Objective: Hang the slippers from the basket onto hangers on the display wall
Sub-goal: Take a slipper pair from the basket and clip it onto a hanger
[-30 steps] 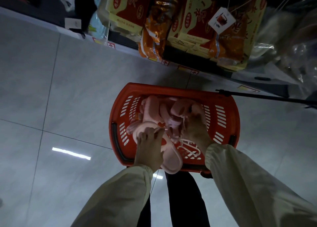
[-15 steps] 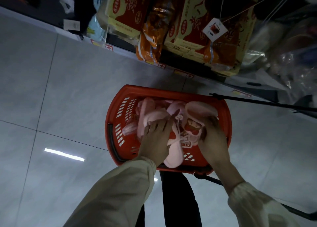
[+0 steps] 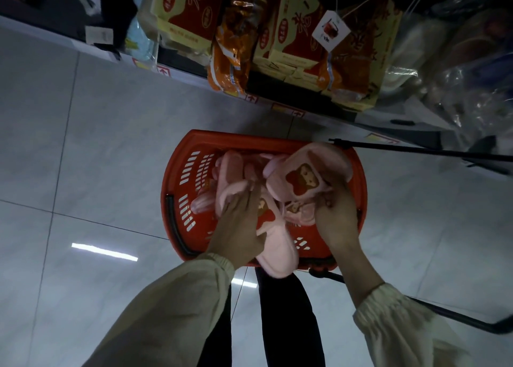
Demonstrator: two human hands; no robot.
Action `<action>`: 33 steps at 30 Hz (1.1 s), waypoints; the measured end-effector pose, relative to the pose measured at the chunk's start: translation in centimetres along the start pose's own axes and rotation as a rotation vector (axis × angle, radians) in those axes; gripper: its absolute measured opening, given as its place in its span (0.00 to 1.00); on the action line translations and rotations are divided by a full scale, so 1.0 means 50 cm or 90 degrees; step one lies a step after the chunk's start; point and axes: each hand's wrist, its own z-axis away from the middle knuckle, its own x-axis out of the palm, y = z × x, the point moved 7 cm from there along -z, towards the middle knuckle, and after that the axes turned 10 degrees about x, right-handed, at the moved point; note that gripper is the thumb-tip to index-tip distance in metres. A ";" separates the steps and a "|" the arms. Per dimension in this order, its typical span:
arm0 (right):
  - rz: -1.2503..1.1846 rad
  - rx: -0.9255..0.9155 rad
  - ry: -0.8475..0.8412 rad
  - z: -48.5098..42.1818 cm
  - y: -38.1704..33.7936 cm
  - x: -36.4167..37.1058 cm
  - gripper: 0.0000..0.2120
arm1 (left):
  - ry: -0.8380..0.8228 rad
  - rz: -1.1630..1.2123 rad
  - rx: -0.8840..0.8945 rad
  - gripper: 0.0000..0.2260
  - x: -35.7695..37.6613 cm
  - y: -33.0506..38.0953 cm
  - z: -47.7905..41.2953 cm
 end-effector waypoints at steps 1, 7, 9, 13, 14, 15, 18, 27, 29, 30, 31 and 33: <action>0.022 -0.004 0.003 -0.001 0.003 -0.001 0.15 | 0.024 0.020 -0.015 0.46 -0.008 -0.007 0.004; 0.092 -0.035 -0.067 0.012 0.009 0.019 0.21 | 0.069 -0.016 0.018 0.37 -0.038 0.003 0.014; 0.041 -0.051 -0.162 0.022 -0.015 0.027 0.24 | 0.078 -0.058 0.077 0.37 -0.037 0.031 0.017; 0.151 -0.081 -0.379 0.056 -0.045 0.051 0.41 | 0.139 -0.022 0.079 0.38 -0.046 0.066 0.028; 0.182 -0.078 -0.416 0.064 -0.043 0.055 0.43 | 0.163 0.014 0.065 0.38 -0.053 0.068 0.032; 0.205 -0.075 -0.441 0.071 -0.038 0.060 0.46 | 0.176 0.055 0.045 0.37 -0.059 0.068 0.035; 0.261 -0.111 -0.404 0.083 -0.033 0.068 0.51 | 0.174 0.126 0.012 0.36 -0.070 0.064 0.045; 0.076 -0.091 -0.288 0.086 -0.035 0.044 0.37 | 0.251 0.128 0.044 0.34 -0.122 0.061 0.085; 0.016 -0.045 -0.297 0.083 -0.031 0.025 0.38 | 0.275 0.032 0.051 0.24 -0.134 0.043 0.097; -0.007 -0.027 -0.303 0.086 -0.034 0.017 0.38 | 0.256 -0.002 0.049 0.18 -0.131 0.029 0.099; -0.030 -0.015 -0.311 0.091 -0.039 0.011 0.39 | 0.221 -0.045 0.052 0.14 -0.127 0.021 0.096; -0.067 -0.010 -0.325 0.100 -0.045 0.001 0.39 | 0.169 -0.050 0.047 0.13 -0.122 0.007 0.086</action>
